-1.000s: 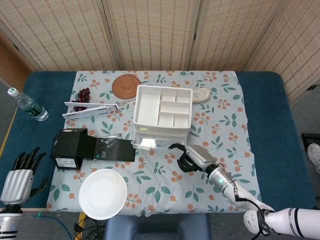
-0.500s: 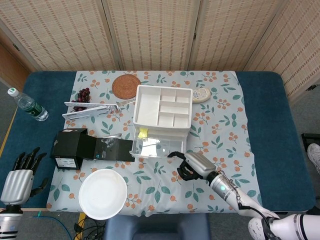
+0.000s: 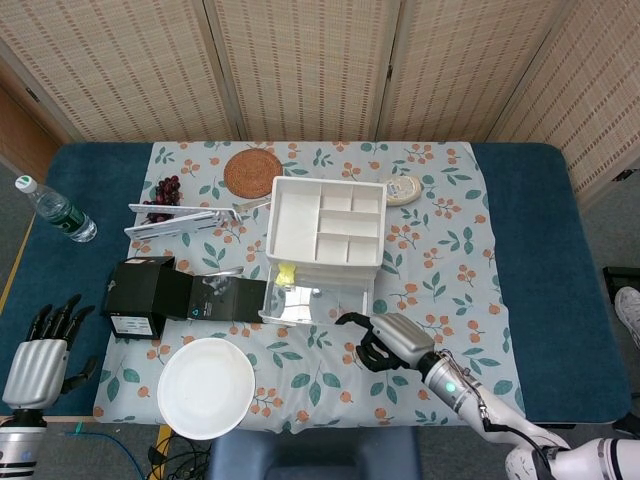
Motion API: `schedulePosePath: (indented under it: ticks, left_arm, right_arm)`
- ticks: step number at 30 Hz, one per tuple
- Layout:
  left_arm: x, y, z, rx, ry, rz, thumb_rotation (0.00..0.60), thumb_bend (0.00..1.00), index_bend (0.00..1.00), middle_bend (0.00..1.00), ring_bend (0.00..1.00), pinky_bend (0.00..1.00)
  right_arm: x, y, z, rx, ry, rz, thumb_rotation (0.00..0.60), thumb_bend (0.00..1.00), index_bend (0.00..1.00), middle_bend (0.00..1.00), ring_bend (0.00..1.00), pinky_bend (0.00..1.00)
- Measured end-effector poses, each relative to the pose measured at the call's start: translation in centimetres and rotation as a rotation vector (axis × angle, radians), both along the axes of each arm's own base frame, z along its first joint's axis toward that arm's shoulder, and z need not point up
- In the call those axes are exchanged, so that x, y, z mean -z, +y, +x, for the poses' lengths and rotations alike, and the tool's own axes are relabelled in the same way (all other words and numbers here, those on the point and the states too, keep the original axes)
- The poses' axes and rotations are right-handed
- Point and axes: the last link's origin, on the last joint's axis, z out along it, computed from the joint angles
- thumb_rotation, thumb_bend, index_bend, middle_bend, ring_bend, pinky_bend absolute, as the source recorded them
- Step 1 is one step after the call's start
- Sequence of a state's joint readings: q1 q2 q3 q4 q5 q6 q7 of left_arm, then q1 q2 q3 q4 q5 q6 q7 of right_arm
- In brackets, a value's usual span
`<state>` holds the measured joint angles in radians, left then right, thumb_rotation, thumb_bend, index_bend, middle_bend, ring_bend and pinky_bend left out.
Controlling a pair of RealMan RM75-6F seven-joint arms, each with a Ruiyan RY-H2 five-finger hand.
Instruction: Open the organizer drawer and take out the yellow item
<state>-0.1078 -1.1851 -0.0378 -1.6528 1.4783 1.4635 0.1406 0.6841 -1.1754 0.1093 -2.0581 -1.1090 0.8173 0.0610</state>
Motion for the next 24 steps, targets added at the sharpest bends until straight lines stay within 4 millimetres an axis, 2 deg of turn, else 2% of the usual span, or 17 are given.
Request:
schedulePosePath:
  ticks: [6, 17, 24]
  left_arm:
    - [0.0, 0.0, 0.1, 0.004, -0.001, 0.000, 0.600, 0.32, 0.15, 0.07, 0.12, 0.06]
    - [-0.3, -0.1, 0.2, 0.006, -0.002, 0.009, 0.600, 0.32, 0.15, 0.07, 0.12, 0.06]
    - [-0.6, -0.3, 0.3, 0.013, -0.002, 0.016, 0.600, 0.32, 0.15, 0.07, 0.12, 0.06]
  right_arm:
    - [-0.4, 0.0, -0.1, -0.006, -0.002, -0.018, 0.600, 0.62, 0.01, 0.89, 1.00, 1.00]
    - [-1.3, 0.4, -0.5, -0.035, 0.019, -0.044, 0.600, 0.62, 0.00, 0.88, 1.00, 1.00]
    - [-3.8, 1.3, 0.8, -0.130, 0.044, -0.087, 0.600, 0.63, 0.00, 0.88, 1.00, 1.00]
